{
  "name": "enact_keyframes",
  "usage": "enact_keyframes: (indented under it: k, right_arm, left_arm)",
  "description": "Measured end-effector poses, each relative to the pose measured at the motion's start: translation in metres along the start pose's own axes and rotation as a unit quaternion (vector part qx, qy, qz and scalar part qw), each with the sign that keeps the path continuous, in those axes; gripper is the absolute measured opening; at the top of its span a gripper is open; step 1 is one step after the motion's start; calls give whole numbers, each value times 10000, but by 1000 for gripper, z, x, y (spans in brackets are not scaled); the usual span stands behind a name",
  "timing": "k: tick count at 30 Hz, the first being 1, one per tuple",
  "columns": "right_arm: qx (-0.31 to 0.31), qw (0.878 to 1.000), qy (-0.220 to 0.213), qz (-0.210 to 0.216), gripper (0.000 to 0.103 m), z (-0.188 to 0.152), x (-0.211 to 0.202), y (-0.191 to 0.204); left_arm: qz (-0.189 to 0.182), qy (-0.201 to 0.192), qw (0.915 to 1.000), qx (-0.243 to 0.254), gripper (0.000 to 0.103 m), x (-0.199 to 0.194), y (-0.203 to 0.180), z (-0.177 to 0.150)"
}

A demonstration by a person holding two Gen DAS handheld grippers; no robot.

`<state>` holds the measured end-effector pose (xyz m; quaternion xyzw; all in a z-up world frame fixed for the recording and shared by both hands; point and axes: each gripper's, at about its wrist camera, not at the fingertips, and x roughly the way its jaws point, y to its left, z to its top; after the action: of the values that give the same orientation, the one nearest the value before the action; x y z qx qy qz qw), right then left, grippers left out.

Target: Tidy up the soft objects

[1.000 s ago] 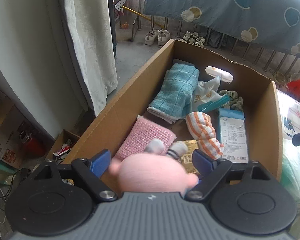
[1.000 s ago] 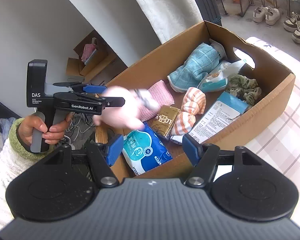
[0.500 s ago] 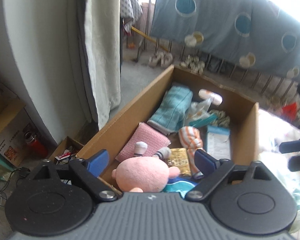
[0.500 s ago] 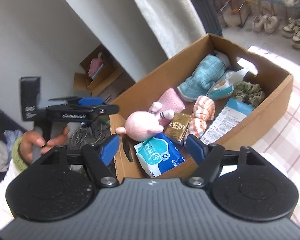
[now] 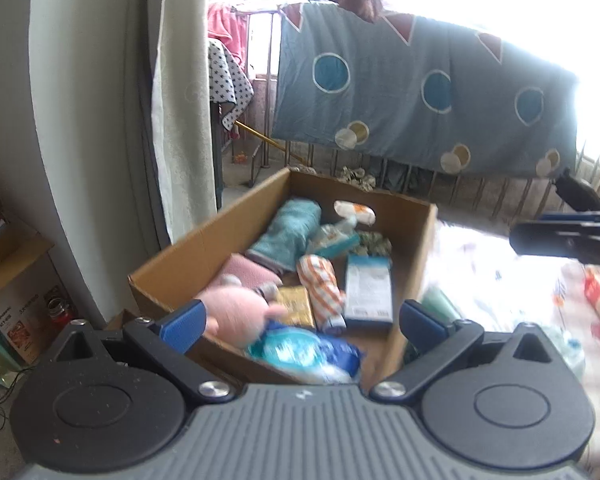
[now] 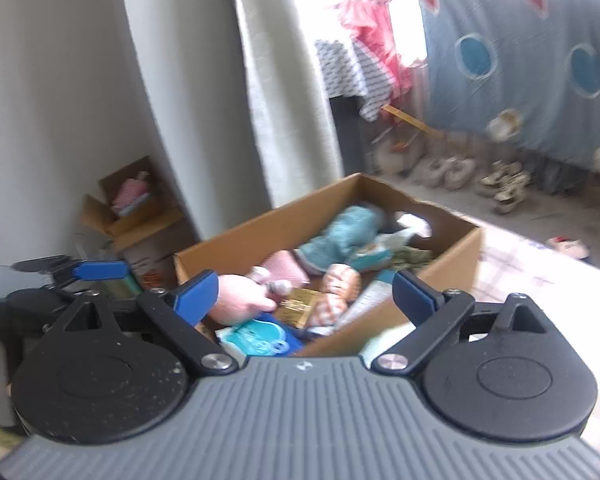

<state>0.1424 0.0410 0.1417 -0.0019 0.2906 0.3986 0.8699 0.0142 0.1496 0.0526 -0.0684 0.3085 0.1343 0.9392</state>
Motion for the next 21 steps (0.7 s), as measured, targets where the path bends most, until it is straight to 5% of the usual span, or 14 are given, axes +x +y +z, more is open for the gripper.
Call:
enact_keyframes:
  k: [12, 21]
  right_arm:
    - [-59, 9848, -351, -1698, 102, -76, -50, 21]
    - [114, 9801, -244, -1969, 102, -100, -64, 35]
  left_arm:
    - [391, 289, 9986, 219, 103, -14, -26, -35]
    - [305, 161, 9992, 202, 103, -16, -18, -43]
